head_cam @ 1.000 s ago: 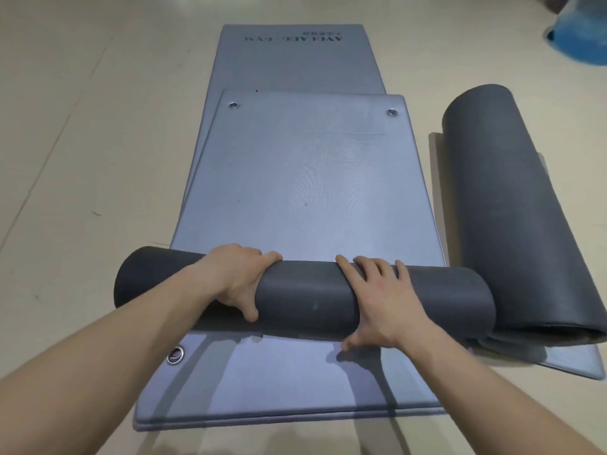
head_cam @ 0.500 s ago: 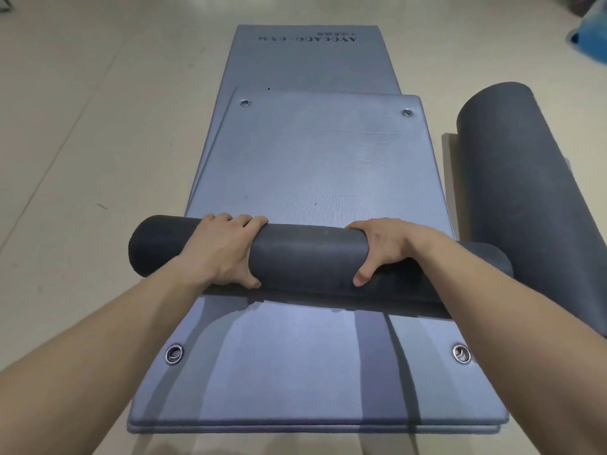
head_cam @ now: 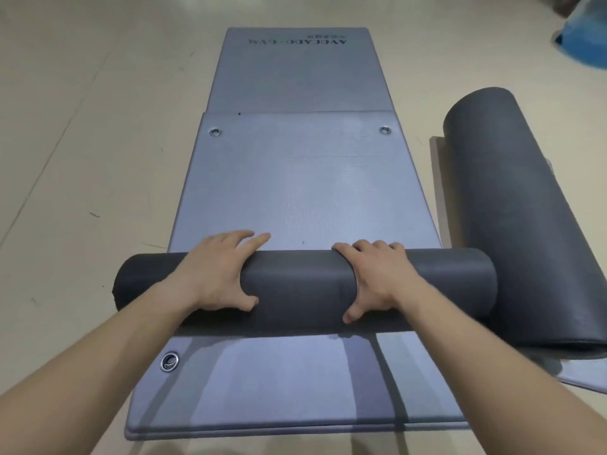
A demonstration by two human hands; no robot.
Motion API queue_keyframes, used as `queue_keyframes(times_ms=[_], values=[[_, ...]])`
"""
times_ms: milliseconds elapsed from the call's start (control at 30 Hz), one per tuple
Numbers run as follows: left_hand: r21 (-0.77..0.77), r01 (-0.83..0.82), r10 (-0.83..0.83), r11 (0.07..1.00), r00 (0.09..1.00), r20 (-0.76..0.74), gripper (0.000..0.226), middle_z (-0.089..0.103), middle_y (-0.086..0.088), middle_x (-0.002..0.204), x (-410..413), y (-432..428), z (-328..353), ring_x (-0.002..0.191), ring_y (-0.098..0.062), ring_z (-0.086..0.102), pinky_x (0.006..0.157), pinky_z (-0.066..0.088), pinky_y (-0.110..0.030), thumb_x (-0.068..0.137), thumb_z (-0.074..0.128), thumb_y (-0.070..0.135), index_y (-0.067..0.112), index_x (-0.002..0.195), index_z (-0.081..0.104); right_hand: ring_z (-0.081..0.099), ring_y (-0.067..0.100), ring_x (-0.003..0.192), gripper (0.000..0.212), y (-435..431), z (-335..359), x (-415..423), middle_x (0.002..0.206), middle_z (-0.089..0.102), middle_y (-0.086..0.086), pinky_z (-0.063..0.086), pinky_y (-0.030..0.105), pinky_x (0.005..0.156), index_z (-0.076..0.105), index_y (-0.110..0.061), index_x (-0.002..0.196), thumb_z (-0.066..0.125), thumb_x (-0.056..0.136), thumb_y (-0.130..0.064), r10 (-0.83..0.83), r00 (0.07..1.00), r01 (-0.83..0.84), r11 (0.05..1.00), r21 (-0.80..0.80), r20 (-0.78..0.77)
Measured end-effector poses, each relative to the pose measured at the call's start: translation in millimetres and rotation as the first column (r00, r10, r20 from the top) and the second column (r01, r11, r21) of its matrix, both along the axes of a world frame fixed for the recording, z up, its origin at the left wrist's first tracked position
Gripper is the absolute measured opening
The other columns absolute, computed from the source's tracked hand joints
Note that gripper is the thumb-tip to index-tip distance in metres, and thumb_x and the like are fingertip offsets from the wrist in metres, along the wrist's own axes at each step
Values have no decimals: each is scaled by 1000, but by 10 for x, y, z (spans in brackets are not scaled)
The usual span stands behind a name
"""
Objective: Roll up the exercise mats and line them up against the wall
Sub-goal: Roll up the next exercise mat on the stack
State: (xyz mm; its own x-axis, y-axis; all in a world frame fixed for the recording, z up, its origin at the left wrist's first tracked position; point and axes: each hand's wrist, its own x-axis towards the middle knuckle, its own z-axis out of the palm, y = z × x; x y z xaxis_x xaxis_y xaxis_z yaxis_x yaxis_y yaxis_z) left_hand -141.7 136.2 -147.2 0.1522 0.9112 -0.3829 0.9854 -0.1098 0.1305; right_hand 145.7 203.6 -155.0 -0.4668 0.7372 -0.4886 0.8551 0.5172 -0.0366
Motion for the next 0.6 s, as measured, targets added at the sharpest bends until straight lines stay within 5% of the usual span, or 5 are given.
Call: queue_keyframes(times_ms=[133, 333, 400, 500, 600], values=[[151, 74, -32, 986, 965, -261, 151, 22, -13, 166, 157, -263, -328, 150, -41, 26, 119, 26, -61, 44, 63, 96, 23, 162, 2, 51, 27, 130, 135, 411, 68, -103, 145, 51, -5, 40, 50, 108, 23, -43, 156, 90, 43, -75, -43, 998, 36, 980, -197, -34], [30, 102, -93, 994, 974, -206, 136, 42, 2, 152, 40, 331, -144, 132, -27, 49, 108, 40, -49, 46, 67, 86, 33, 158, 10, 16, 39, 152, 160, -83, -260, 190, 167, 13, 8, 13, 63, 123, -6, -33, 161, 74, 36, -92, 38, 999, -31, 978, 204, -28], [-42, 74, -80, 996, 981, -175, 137, 41, 0, 152, 57, 449, -122, 132, -29, 49, 109, 39, -50, 49, 72, 84, 33, 159, 8, 26, 37, 147, 146, -24, -312, 180, 164, 22, 6, 22, 61, 118, -4, -35, 159, 79, 47, -81, 60, 998, -56, 962, 269, -8], [110, 87, -57, 990, 965, -255, 145, 26, -7, 161, 98, 273, -266, 146, -35, 32, 118, 27, -56, 52, 72, 86, 28, 162, -3, 45, 29, 131, 128, 325, -220, 74, 148, 40, -4, 35, 53, 109, 7, -40, 154, 77, 52, -72, 81, 996, -72, 977, 199, -39], [208, 92, -34, 974, 962, -269, 133, 39, -1, 156, 95, 293, -318, 137, -31, 44, 113, 35, -52, 54, 77, 80, 28, 158, 12, 56, 27, 119, 123, 595, -56, -5, 136, 50, -8, 44, 49, 99, 18, -44, 151, 81, 49, -69, 50, 997, -46, 997, 60, -63]])
